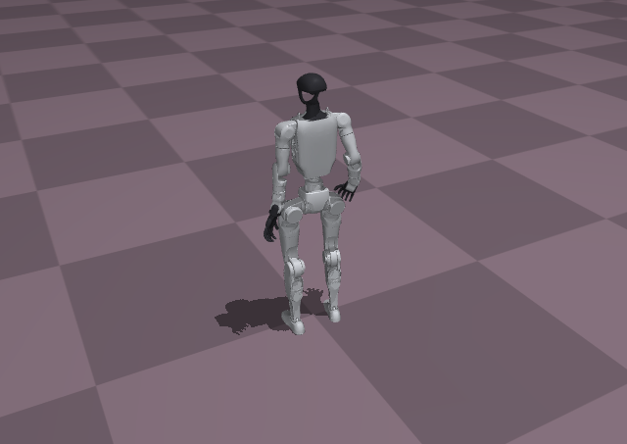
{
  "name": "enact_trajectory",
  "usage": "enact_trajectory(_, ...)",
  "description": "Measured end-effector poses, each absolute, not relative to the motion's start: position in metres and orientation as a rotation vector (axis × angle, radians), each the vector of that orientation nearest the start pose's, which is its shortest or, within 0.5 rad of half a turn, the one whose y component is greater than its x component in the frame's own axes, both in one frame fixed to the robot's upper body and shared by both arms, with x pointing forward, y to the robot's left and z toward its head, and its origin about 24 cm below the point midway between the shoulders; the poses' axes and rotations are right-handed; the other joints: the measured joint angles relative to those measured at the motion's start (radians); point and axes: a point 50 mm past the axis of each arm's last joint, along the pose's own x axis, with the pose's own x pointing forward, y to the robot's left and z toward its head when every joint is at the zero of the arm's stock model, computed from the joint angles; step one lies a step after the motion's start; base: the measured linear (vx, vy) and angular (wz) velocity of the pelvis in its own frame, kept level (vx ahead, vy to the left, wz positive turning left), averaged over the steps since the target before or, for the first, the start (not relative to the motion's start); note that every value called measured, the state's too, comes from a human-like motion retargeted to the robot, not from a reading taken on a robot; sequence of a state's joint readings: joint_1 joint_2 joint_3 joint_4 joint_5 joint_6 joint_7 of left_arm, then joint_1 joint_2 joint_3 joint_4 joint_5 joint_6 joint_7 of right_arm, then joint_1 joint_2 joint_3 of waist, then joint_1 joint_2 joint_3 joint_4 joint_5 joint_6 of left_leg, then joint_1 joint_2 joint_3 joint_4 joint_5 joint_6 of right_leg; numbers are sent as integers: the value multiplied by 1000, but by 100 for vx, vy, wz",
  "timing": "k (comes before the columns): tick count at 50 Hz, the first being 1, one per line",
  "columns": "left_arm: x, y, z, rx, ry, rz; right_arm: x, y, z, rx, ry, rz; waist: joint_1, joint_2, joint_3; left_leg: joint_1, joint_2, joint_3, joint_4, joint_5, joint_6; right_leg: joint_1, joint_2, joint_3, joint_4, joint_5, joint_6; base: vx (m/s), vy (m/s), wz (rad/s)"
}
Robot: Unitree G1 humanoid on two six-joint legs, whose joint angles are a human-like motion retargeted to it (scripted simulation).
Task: Upper body actions
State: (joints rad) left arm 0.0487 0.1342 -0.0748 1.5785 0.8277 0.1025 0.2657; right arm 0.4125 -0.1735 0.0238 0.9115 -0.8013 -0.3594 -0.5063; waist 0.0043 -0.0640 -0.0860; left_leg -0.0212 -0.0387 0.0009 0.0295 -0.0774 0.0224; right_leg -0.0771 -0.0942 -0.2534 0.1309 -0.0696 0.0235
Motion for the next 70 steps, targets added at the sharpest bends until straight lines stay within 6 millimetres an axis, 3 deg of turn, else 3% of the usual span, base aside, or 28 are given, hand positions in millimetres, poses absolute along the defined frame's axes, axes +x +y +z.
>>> enact_trajectory(11, -6, 214, -175, 1048, 1486, -452, 11, -225, -141, -896, 855, 31, 9, 1, 3, -3, -2, -2, 1, 4, -1, 2, 0, -3, -5, -3, -5, 0, 0, 0)
enact_trajectory(21, -22, 222, -172, 1083, 1547, -473, -20, -203, -168, -570, 1253, 296, 15, 15, -1, -11, -1, 7, 0, 6, -1, -5, 5, 15, -20, 0, -9, 0, 0, 0)
enact_trajectory(32, -25, 222, -171, 1045, 1574, -441, -38, -176, -177, -369, 1421, 244, -10, 27, -1, -17, -3, 6, 1, 10, 0, -3, 6, 12, -33, 2, -14, 0, 0, 0)
enact_trajectory(44, -16, 216, -173, 1054, 1532, -469, -29, -166, -179, -316, 1578, 278, -40, 35, 4, -13, -3, -7, 3, 15, -1, 10, 0, -2, -40, 4, -10, 0, 0, 0)
enact_trajectory(58, -14, 209, -175, 1042, 1513, -490, 0, -185, -180, -635, 1442, 539, -34, 30, 3, -7, -3, 5, 2, 15, -2, 7, 11, 8, -38, 4, -24, 0, 0, 0)
enact_trajectory(70, -21, 213, -173, 1036, 1552, -479, -9, -189, -179, -545, 1532, 429, -36, 25, 0, -8, -1, 6, 2, 16, -3, 6, 14, 9, -38, 3, -26, 0, 0, 0)
